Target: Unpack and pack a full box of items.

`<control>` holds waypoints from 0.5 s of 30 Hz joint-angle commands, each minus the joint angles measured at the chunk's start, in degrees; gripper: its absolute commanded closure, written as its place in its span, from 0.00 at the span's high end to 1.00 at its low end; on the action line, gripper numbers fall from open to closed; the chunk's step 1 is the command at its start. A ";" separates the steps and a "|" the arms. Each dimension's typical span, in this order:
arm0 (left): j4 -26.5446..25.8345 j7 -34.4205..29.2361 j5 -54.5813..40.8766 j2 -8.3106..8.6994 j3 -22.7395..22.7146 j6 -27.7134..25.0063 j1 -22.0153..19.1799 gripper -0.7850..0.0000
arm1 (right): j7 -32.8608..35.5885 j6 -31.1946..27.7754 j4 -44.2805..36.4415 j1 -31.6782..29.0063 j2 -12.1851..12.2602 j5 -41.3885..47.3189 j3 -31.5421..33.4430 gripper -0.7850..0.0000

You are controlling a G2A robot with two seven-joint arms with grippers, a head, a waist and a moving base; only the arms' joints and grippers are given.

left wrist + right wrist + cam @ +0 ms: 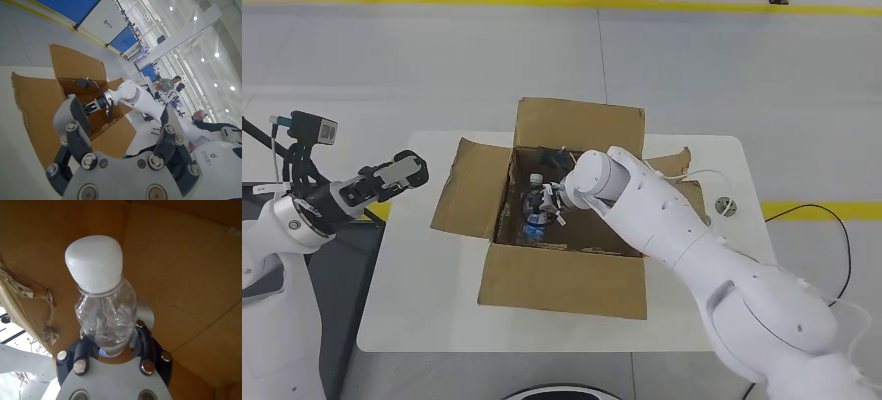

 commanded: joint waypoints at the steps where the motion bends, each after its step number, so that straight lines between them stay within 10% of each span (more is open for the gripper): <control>1: 0.00 0.00 0.00 0.00 0.00 0.00 0.00 1.00 | 0.09 -0.28 1.06 0.04 -0.62 -0.30 0.12 0.00; 15: 0.00 0.00 0.00 0.00 0.00 0.00 0.00 1.00 | 1.72 -3.68 5.92 -0.38 -3.68 -2.61 1.62 0.00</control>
